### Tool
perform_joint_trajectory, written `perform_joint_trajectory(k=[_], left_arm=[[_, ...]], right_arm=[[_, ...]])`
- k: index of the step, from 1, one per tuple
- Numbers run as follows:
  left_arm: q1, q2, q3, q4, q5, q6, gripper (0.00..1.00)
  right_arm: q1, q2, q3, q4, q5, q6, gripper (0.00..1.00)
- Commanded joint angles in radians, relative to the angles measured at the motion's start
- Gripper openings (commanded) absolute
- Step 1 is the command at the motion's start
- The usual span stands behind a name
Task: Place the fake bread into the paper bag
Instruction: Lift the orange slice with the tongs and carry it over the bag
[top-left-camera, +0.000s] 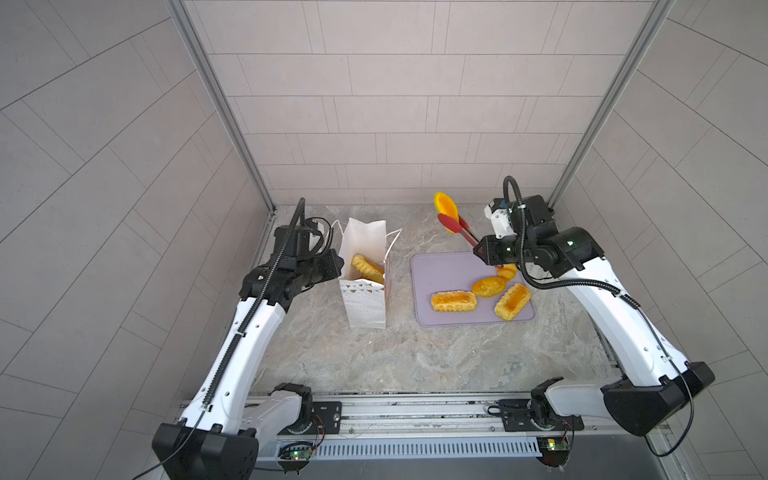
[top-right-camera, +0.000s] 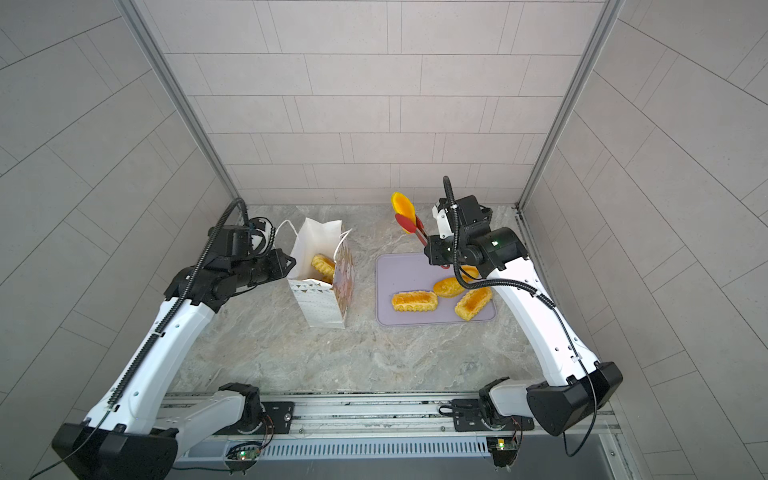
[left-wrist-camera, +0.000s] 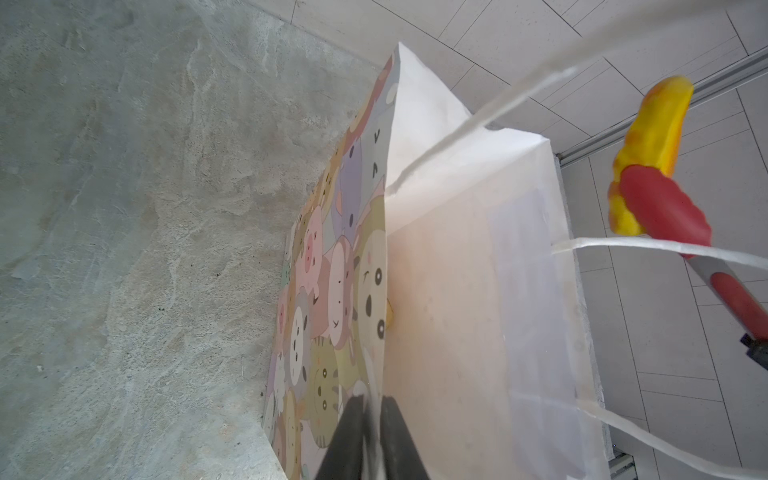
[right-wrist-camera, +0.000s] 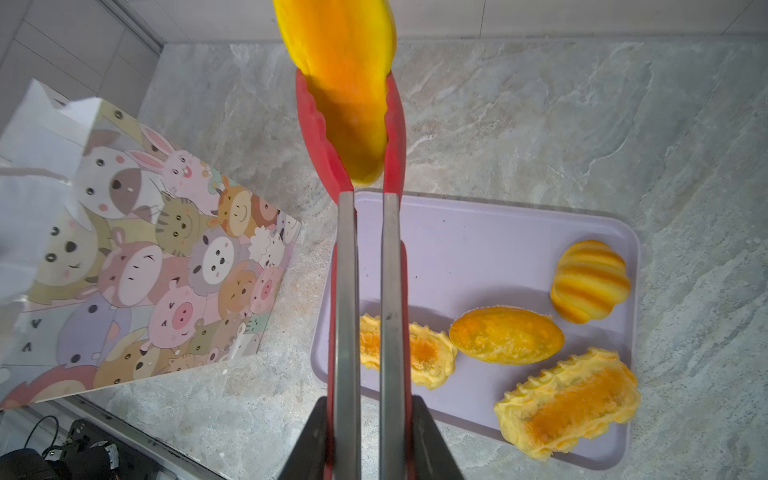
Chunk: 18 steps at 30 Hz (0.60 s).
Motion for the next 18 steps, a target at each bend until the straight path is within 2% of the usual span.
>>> perform_joint_trajectory(k=[1, 7, 18], left_arm=[[0.006, -0.004, 0.004, 0.001, 0.003, 0.010, 0.15], [0.005, -0.002, 0.005, 0.003, 0.006, 0.007, 0.15], [0.005, -0.003, 0.005, 0.003, 0.006, 0.005, 0.15]], right_arm=[[0.003, -0.047, 0.060, 0.035, -0.028, 0.020, 0.27], [0.039, -0.063, 0.130, 0.056, -0.083, 0.020, 0.27], [0.230, -0.044, 0.227, 0.059, -0.051, -0.045, 0.27]])
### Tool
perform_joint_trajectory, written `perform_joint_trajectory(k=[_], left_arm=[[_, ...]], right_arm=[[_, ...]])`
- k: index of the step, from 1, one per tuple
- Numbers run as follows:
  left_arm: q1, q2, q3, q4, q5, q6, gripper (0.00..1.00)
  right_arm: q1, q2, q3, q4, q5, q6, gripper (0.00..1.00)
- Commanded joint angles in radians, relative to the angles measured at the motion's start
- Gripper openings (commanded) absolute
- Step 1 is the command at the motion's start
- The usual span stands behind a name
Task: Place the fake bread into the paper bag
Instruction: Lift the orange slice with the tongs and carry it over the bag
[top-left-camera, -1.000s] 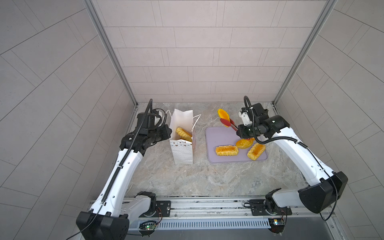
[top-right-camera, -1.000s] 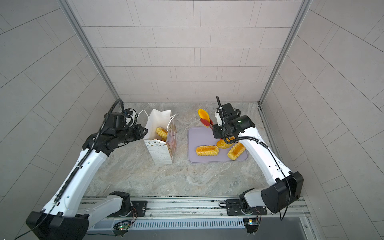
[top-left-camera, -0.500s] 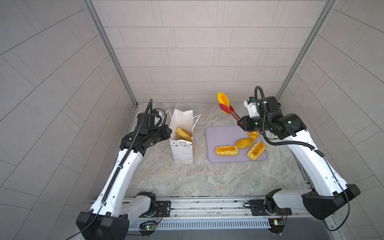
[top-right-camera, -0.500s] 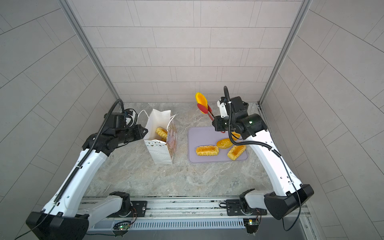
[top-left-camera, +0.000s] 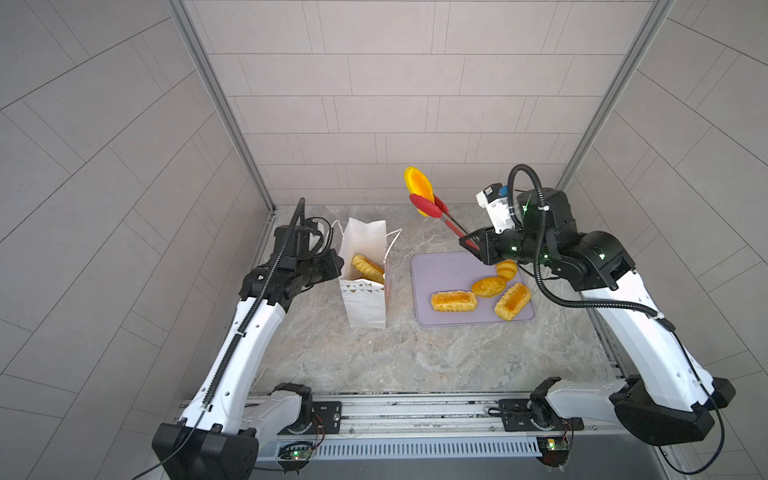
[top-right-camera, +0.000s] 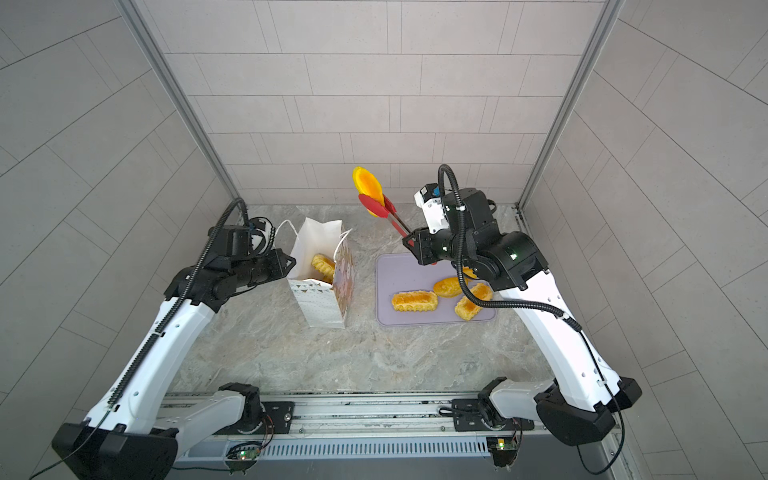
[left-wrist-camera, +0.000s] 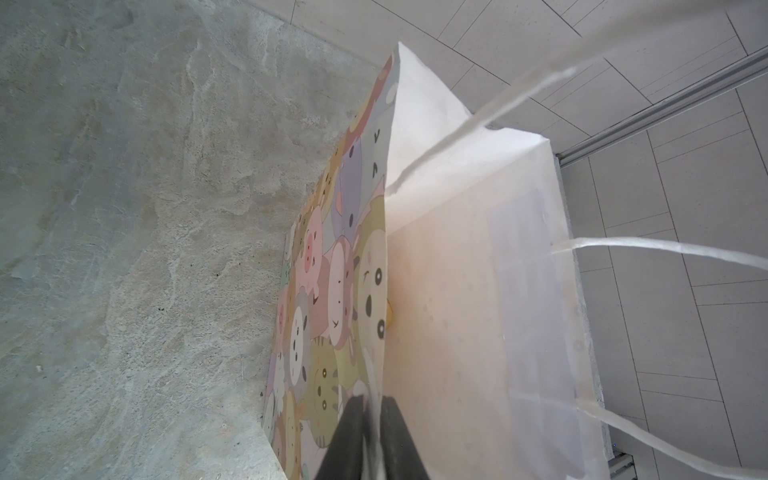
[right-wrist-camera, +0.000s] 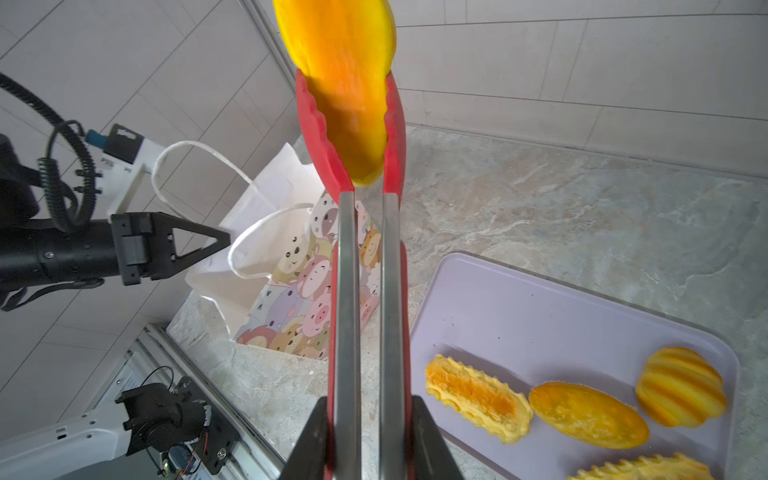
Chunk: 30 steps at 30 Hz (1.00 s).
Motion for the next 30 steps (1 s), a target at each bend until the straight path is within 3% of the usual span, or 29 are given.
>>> perform_joint_trajectory(k=[1, 13, 30], left_arm=[[0.005, -0.002, 0.004, 0.003, 0.006, 0.005, 0.15], [0.005, -0.008, 0.001, 0.002, 0.002, 0.003, 0.15], [0.004, -0.013, -0.003, 0.003, 0.002, 0.000, 0.14]], right_arm=[[0.059, -0.004, 0.055, 0.048, 0.023, -0.043, 0.27], [0.284, 0.097, 0.164, -0.010, 0.150, -0.098, 0.27], [0.370, 0.164, 0.136, -0.049, 0.253, -0.098, 0.29]])
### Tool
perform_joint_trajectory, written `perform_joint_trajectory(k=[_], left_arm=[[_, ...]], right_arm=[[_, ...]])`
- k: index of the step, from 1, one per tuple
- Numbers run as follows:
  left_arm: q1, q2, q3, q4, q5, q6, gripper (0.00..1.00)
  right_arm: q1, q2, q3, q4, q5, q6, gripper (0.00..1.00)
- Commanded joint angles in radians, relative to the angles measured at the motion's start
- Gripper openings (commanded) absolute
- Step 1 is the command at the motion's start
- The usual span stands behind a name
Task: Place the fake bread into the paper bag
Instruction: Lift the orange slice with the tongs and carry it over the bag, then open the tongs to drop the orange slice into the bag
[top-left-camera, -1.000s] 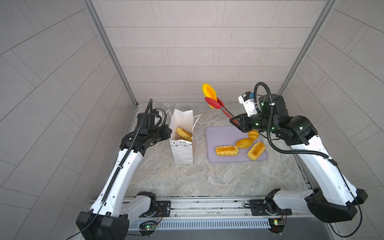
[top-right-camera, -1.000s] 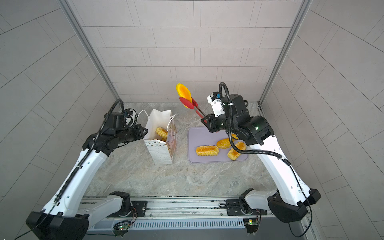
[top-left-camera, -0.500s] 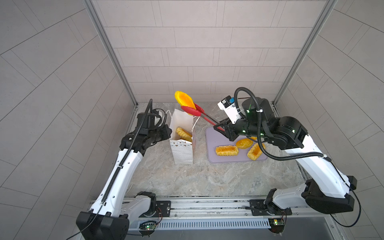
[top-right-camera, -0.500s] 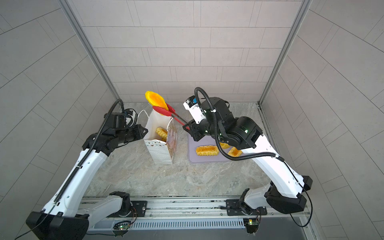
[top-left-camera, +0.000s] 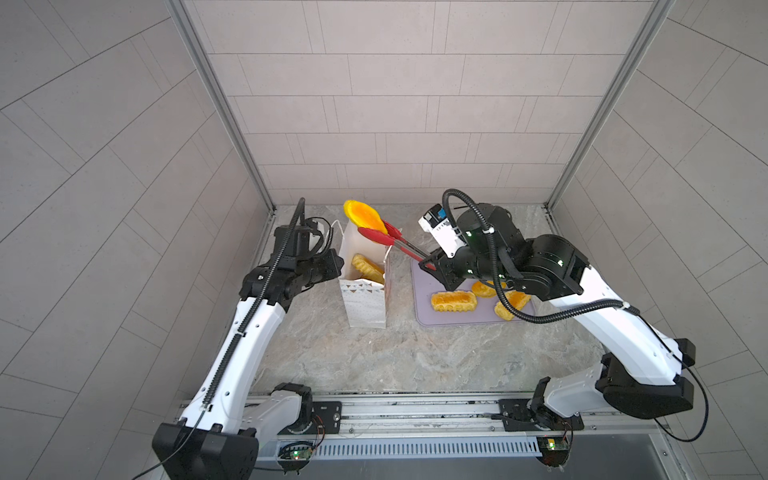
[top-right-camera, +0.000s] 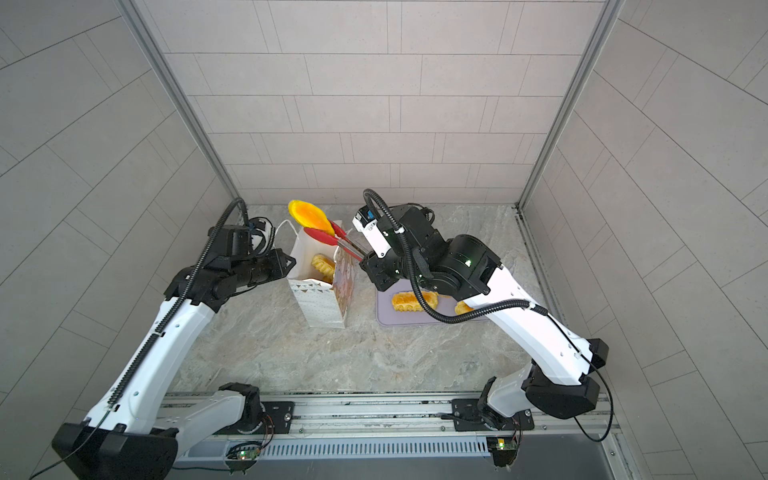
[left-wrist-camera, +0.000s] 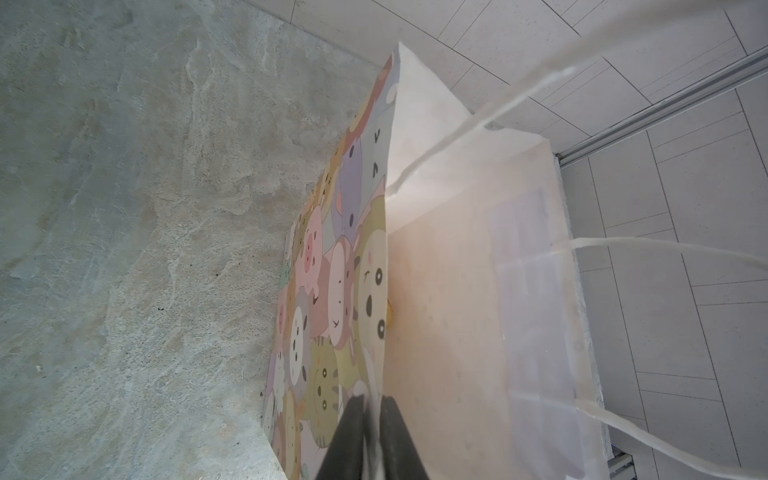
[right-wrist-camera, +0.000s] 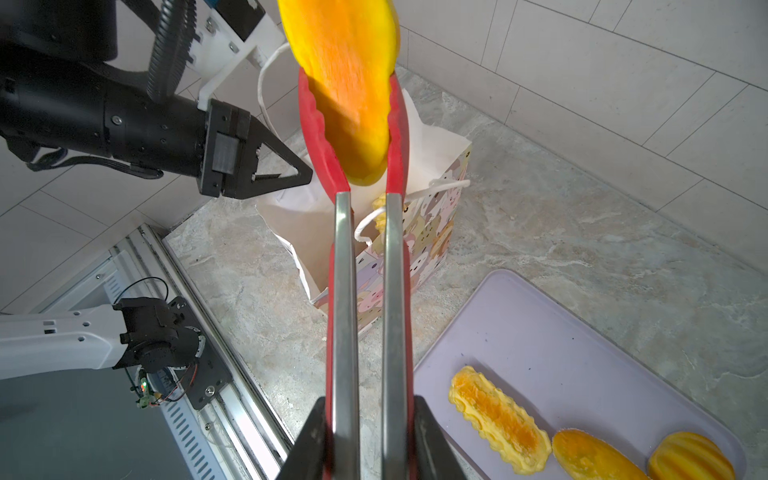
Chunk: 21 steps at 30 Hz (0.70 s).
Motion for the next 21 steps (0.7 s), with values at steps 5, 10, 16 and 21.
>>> perform_joint_trajectory(k=[5, 10, 16, 21], left_arm=[[0.006, -0.017, -0.006, 0.002, 0.002, 0.000, 0.14], [0.005, -0.017, -0.007, 0.001, 0.002, 0.000, 0.14], [0.004, -0.015, -0.006, 0.002, 0.003, 0.000, 0.14], [0.004, -0.015, -0.004, 0.002, 0.003, 0.000, 0.14]], right_arm=[[0.018, 0.025, -0.010, 0.012, 0.042, -0.013, 0.31], [0.020, 0.033, -0.026, 0.010, 0.058, -0.015, 0.33], [0.020, 0.031, -0.038, 0.008, 0.062, -0.015, 0.38], [0.021, 0.031, -0.034, 0.009, 0.062, -0.017, 0.44]])
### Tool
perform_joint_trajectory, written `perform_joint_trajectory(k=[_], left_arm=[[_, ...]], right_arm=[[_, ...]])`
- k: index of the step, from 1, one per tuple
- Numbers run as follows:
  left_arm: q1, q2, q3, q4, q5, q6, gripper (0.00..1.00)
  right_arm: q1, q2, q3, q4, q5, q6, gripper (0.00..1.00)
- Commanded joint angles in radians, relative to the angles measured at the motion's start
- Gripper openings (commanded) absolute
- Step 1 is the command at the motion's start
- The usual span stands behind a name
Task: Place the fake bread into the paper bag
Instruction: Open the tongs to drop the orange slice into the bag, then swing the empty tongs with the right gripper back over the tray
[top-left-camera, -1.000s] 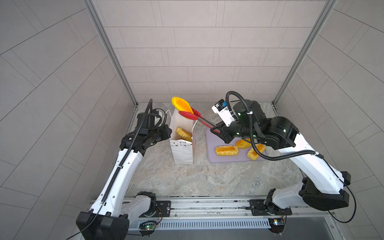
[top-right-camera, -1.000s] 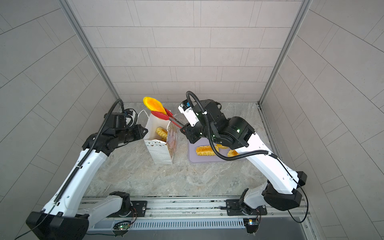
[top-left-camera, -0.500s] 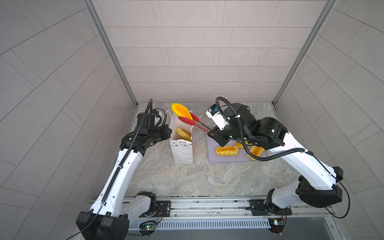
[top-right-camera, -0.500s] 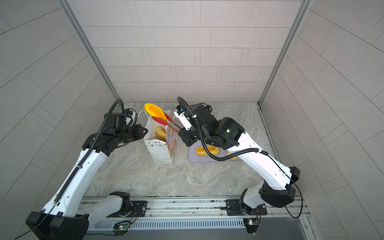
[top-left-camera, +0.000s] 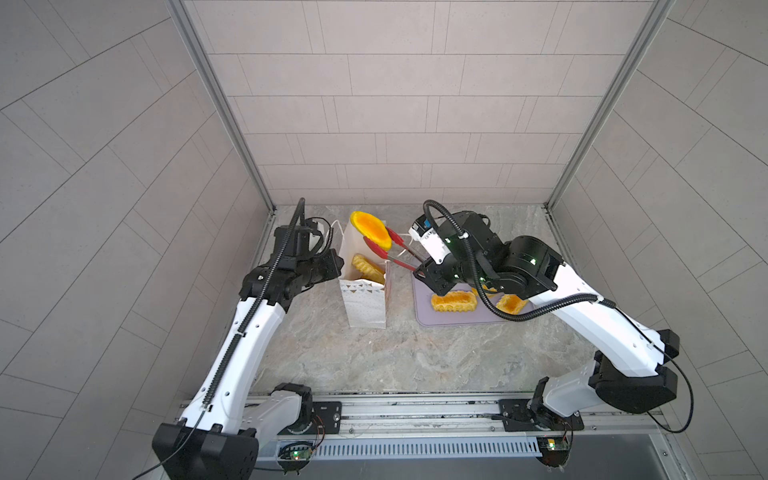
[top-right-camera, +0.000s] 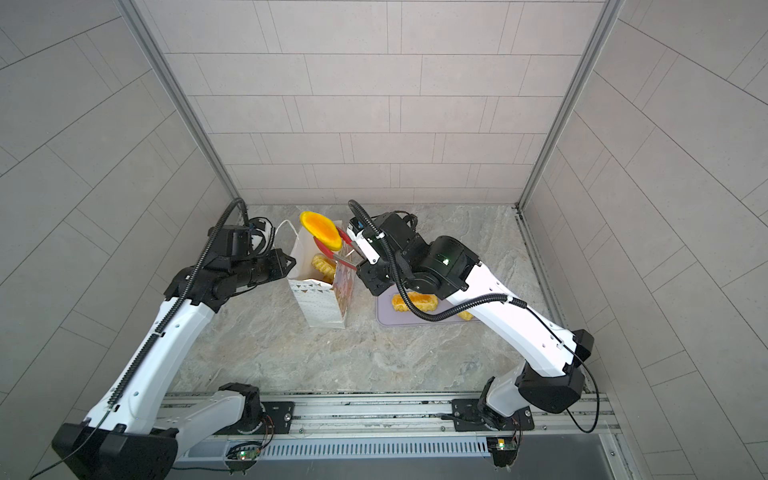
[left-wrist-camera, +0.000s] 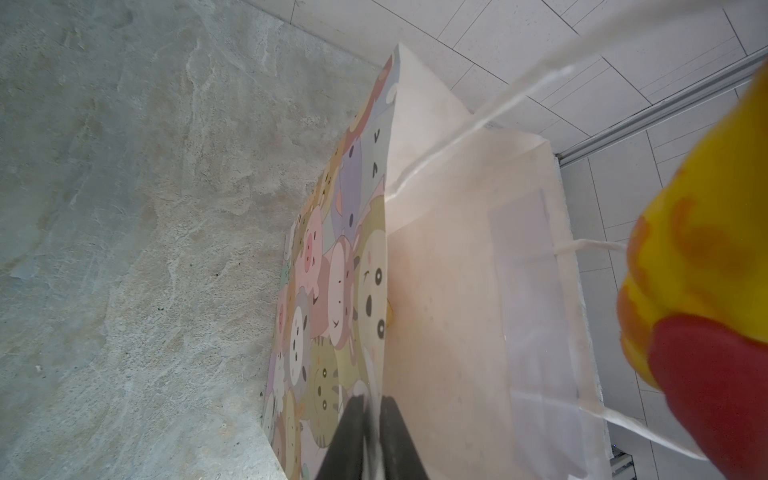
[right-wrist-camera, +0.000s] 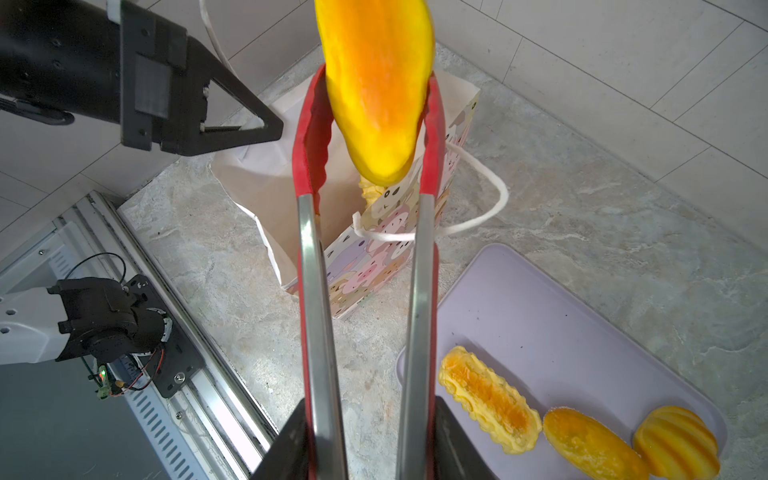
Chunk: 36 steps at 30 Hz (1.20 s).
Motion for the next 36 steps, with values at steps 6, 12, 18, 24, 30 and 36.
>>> perform_joint_trajectory(k=[6, 12, 18, 24, 30, 36], left_arm=[[0.005, -0.017, -0.008, 0.001, 0.002, 0.000, 0.14], [0.004, -0.018, -0.007, 0.002, 0.002, 0.000, 0.14], [0.005, -0.019, -0.007, 0.000, 0.001, 0.000, 0.14], [0.006, -0.019, -0.006, 0.002, 0.002, -0.001, 0.14], [0.006, -0.019, -0.003, 0.000, 0.002, -0.001, 0.14], [0.004, -0.018, -0.001, 0.000, 0.002, 0.002, 0.14]], right_arm=[[0.009, -0.008, 0.015, 0.020, 0.015, -0.011, 0.47], [0.010, -0.011, 0.018, 0.019, 0.021, -0.014, 0.48], [0.010, -0.022, 0.018, 0.024, 0.058, -0.013, 0.47], [0.008, -0.040, 0.032, 0.026, 0.121, -0.011, 0.46], [-0.018, -0.086, 0.031, 0.032, 0.189, -0.006, 0.45], [-0.090, -0.141, -0.008, 0.043, 0.201, 0.017, 0.45]])
